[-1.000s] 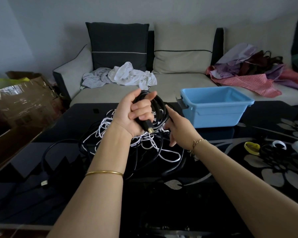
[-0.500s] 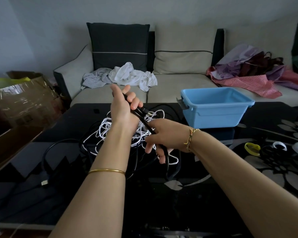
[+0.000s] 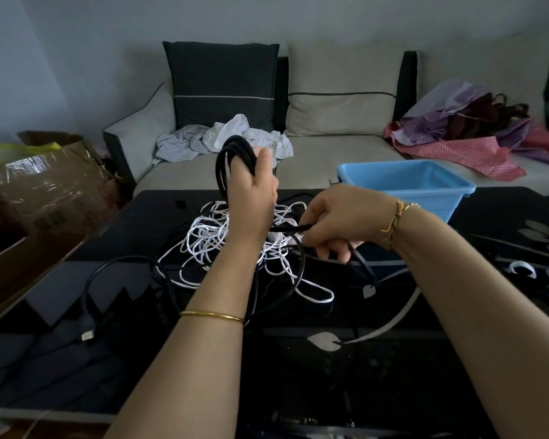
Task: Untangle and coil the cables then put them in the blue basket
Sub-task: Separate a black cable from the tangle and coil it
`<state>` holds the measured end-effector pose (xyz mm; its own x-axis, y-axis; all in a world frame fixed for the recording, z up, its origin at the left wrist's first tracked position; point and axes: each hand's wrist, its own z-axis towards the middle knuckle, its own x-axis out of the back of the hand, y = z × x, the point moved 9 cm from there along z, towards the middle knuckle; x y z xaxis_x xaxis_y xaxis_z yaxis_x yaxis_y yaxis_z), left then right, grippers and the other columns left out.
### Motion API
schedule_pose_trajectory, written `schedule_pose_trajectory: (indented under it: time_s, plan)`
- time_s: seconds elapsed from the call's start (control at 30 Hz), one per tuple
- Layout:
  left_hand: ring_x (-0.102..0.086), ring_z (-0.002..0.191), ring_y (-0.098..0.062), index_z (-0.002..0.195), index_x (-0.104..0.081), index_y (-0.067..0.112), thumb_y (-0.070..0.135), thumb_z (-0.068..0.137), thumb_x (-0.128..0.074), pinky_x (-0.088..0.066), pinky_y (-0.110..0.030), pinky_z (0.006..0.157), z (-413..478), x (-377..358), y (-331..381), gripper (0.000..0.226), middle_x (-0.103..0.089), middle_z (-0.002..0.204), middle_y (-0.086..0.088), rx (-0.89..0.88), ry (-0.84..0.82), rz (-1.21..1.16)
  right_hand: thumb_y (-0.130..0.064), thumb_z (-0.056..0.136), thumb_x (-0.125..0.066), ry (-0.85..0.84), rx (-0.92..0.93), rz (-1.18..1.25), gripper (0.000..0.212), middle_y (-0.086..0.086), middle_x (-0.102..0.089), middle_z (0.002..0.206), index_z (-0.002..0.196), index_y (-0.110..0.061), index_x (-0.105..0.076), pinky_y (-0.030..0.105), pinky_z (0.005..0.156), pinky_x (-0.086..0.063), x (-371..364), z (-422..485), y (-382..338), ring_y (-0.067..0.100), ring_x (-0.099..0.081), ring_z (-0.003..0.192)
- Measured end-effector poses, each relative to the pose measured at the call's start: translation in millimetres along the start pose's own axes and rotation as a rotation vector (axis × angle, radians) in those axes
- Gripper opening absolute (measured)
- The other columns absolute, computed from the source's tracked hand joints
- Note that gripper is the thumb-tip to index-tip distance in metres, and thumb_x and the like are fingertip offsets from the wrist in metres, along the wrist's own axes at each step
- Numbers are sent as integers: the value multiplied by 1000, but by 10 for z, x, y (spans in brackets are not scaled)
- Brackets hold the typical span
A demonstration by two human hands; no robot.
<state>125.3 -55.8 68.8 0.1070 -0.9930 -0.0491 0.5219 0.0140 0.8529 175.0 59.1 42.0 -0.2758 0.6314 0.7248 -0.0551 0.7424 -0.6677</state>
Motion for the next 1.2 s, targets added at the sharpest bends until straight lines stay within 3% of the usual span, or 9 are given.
schedule_pose_trajectory:
  time_s: [0.13, 0.27, 0.37, 0.47, 0.6, 0.77, 0.87, 1.0, 1.2]
  plan:
    - [-53, 54, -19, 102, -49, 12, 41, 97, -42, -49, -39, 67, -2, -118, -173, 30, -51, 60, -1, 35, -165, 328, 3, 79, -58, 199, 109, -186, 19, 14, -67, 67, 97, 3, -62, 25, 54, -51, 325, -64, -125, 15, -56, 46]
    - [-59, 44, -19, 98, -47, 11, 43, 99, -39, -45, -31, 53, -121, -245, -280, 32, -49, 62, 2, 107, -395, 536, 0, 74, -66, 426, 277, -196, 19, 1, -63, 73, 86, -14, -62, 29, 67, -48, 596, -129, -227, 6, -53, 58]
    - [-49, 35, -16, 88, -48, 9, 43, 100, -38, -45, -29, 50, -189, -295, -314, 37, -48, 59, -1, 183, -492, 541, -6, 73, -73, 528, 338, -94, 16, -6, -62, 67, 82, -17, -66, 21, 65, -47, 705, -154, -191, 3, -54, 59]
    - [-36, 35, -15, 108, -56, -2, 43, 102, -32, -37, -24, 44, -308, -367, -400, 52, -51, 53, -4, 341, -600, 339, -13, 72, -76, 663, 397, -88, 12, -9, -62, 66, 77, -19, -66, 27, 69, -51, 799, -184, -167, 6, -58, 62]
    - [-23, 29, -9, 105, -61, -8, 53, 101, -16, -29, -21, 37, -453, -510, -361, 75, -42, 41, -2, 496, -742, 15, -28, 72, -75, 770, 437, -17, 14, -11, -65, 69, 67, -35, -64, 41, 74, -53, 881, -203, -68, 14, -64, 73]
    - [-17, 24, -4, 93, -60, -3, 37, 101, -31, -21, -16, 33, -551, -609, -287, 50, -32, 35, 5, 621, -858, -196, -17, 83, -69, 754, 474, 196, 14, -5, -68, 77, 82, -31, -69, 35, 78, -51, 864, -115, 123, 14, -62, 74]
    - [-18, 23, -1, 89, -59, 1, 34, 101, -29, -21, -14, 31, -545, -609, -237, 46, -31, 34, 7, 668, -843, -331, -20, 92, -58, 760, 441, 237, 16, -3, -60, 66, 91, -33, -67, 25, 68, -45, 821, -33, 284, 1, -52, 62]
    - [-21, 21, -1, 86, -58, 4, 33, 98, -30, -21, -14, 29, -494, -601, -110, 42, -29, 32, 10, 670, -799, -603, -17, 98, -47, 715, 411, 266, 30, -2, -51, 59, 97, -45, -57, 13, 56, -40, 646, 71, 374, 0, -45, 52]
    - [-31, 22, -6, 87, -57, 7, 35, 95, -35, -26, -13, 31, -294, -490, 20, 37, -33, 32, 8, 609, -608, -1039, -16, 99, -41, 621, 295, 226, 29, -14, -48, 65, 123, -24, -55, 13, 51, -36, 267, 236, 497, 1, -41, 52]
